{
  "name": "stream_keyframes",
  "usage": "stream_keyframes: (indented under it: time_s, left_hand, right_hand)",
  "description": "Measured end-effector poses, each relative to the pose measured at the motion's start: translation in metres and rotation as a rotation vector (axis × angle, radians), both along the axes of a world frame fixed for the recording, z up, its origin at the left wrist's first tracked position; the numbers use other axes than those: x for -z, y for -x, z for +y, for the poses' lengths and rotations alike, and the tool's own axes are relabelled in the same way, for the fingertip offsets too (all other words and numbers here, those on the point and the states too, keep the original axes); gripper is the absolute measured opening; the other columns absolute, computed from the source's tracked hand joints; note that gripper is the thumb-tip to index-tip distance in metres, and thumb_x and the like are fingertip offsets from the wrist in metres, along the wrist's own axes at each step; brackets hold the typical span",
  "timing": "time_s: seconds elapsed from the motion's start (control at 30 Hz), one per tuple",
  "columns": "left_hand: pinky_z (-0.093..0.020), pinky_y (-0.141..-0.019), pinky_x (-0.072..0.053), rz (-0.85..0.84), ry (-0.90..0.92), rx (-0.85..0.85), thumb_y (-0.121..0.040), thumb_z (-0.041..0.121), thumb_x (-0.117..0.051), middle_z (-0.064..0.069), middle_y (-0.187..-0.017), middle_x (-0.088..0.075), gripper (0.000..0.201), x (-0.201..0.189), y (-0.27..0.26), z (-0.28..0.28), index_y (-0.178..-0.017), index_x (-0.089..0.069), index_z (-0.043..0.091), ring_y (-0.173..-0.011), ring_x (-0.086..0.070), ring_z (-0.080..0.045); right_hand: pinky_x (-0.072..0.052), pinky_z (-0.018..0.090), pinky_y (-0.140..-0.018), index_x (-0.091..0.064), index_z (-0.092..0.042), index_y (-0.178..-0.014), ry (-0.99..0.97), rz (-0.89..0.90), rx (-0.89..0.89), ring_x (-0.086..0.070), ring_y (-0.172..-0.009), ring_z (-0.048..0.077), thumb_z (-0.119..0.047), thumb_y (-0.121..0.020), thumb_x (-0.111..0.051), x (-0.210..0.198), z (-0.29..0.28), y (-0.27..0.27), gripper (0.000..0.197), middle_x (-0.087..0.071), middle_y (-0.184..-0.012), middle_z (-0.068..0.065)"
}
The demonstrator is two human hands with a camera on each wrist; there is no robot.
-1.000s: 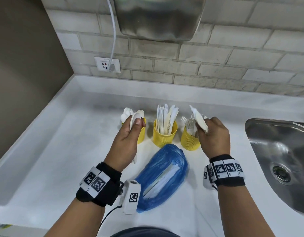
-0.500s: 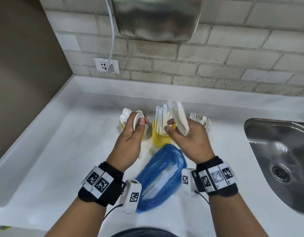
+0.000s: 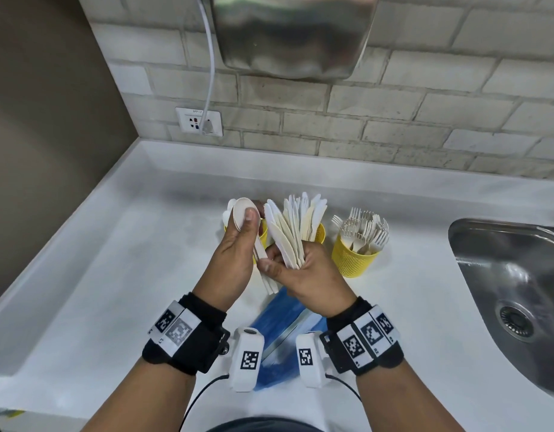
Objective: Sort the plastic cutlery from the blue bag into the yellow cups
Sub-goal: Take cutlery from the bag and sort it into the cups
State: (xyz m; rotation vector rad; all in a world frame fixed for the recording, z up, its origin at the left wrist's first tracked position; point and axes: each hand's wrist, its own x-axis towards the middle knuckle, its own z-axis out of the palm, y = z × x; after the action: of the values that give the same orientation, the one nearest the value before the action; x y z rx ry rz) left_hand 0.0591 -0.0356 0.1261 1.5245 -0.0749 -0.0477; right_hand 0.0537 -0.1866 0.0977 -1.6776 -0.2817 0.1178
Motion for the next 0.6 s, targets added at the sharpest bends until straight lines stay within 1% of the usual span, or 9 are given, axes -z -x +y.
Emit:
stream_keyframes:
  time_s: [0.03, 0.1, 0.13, 0.2, 0.27, 0.37, 0.43, 0.5, 0.6]
  left_hand:
    - [-0.019, -0.103, -0.046, -0.002, -0.016, 0.005, -0.099, 0.064, -0.034, 0.023, -0.113, -0.072, 0.037, 0.0, 0.0, 0.001, -0.119, -0.062, 0.049, -0.115, -0.063, 0.005]
    - [-0.002, -0.09, -0.042, -0.033, -0.055, 0.038, -0.104, 0.053, -0.032, 0.03, -0.11, -0.07, 0.031, -0.003, 0.001, 0.002, -0.118, -0.059, 0.049, -0.109, -0.06, 0.017]
    - [0.0, -0.087, -0.041, -0.056, -0.064, 0.063, -0.106, 0.046, -0.034, 0.03, -0.111, -0.07, 0.03, -0.006, 0.002, 0.002, -0.121, -0.059, 0.044, -0.109, -0.059, 0.017]
    - [-0.006, -0.088, -0.046, -0.097, -0.077, 0.094, -0.107, 0.028, -0.043, 0.02, -0.114, -0.073, 0.027, -0.006, 0.0, 0.004, -0.128, -0.061, 0.027, -0.113, -0.064, 0.006]
    - [-0.015, -0.087, -0.052, -0.123, -0.077, 0.105, -0.104, 0.012, -0.053, 0.01, -0.111, -0.076, 0.022, -0.005, -0.002, 0.009, -0.122, -0.065, 0.015, -0.109, -0.069, -0.004]
    - [-0.02, -0.082, -0.056, -0.166, -0.121, 0.08, -0.095, 0.004, -0.067, -0.004, -0.102, -0.078, 0.016, -0.003, -0.007, 0.018, -0.109, -0.071, 0.008, -0.096, -0.074, -0.012]
    - [-0.028, -0.083, -0.059, -0.178, -0.151, 0.081, -0.09, 0.004, -0.072, -0.005, -0.098, -0.078, 0.015, -0.004, -0.011, 0.022, -0.105, -0.072, 0.008, -0.091, -0.075, -0.019]
    - [-0.042, -0.086, -0.061, -0.18, -0.195, 0.073, -0.089, 0.008, -0.075, -0.01, -0.096, -0.077, 0.015, -0.006, -0.015, 0.026, -0.103, -0.072, 0.007, -0.091, -0.074, -0.03]
    - [-0.05, -0.085, -0.06, -0.229, -0.271, 0.032, -0.089, 0.011, -0.078, -0.008, -0.089, -0.076, 0.013, -0.008, -0.023, 0.03, -0.099, -0.07, 0.008, -0.084, -0.075, -0.026]
  right_hand:
    - [-0.04, 0.007, -0.053, -0.067, -0.015, -0.084, -0.019, 0.011, -0.011, -0.057, -0.052, -0.001, -0.011, -0.093, -0.074, -0.001, -0.001, 0.0, 0.012, -0.065, -0.066, -0.009]
    - [-0.039, 0.006, -0.051, -0.066, -0.015, -0.084, -0.02, 0.004, -0.017, -0.055, -0.049, -0.001, -0.011, -0.094, -0.073, 0.0, -0.003, -0.001, 0.013, -0.063, -0.064, -0.01]
    - [-0.039, 0.006, -0.05, -0.066, -0.014, -0.085, -0.013, -0.001, -0.011, -0.055, -0.049, -0.002, -0.01, -0.094, -0.073, 0.0, -0.004, -0.002, 0.012, -0.063, -0.063, -0.011]
    - [-0.04, 0.007, -0.053, -0.067, -0.012, -0.089, -0.009, -0.02, 0.011, -0.057, -0.051, -0.003, -0.008, -0.094, -0.072, -0.002, -0.005, -0.003, 0.008, -0.063, -0.063, -0.013]
    - [-0.048, 0.013, -0.064, -0.07, -0.017, -0.096, 0.007, -0.07, 0.037, -0.064, -0.066, -0.001, -0.006, -0.094, -0.072, -0.004, -0.008, -0.004, 0.011, -0.068, -0.072, -0.011]
    - [-0.058, 0.031, -0.083, -0.072, -0.027, -0.111, 0.047, -0.104, 0.059, -0.07, -0.088, 0.011, -0.016, -0.092, -0.074, -0.002, -0.012, -0.006, 0.021, -0.073, -0.089, 0.0]
    - [-0.059, 0.04, -0.084, -0.074, -0.023, -0.107, 0.124, -0.12, 0.093, -0.071, -0.089, 0.014, -0.029, -0.09, -0.075, 0.001, -0.015, -0.008, 0.018, -0.073, -0.09, -0.002]
    - [-0.055, 0.031, -0.075, -0.073, -0.02, -0.097, 0.157, -0.141, 0.132, -0.07, -0.08, 0.008, -0.029, -0.09, -0.077, 0.002, -0.018, -0.009, 0.012, -0.072, -0.082, -0.009]
    - [-0.045, 0.012, -0.057, -0.07, -0.012, -0.099, 0.032, -0.077, 0.167, -0.06, -0.056, 0.0, -0.017, -0.094, -0.074, 0.0, -0.019, -0.01, 0.008, -0.064, -0.064, -0.015]
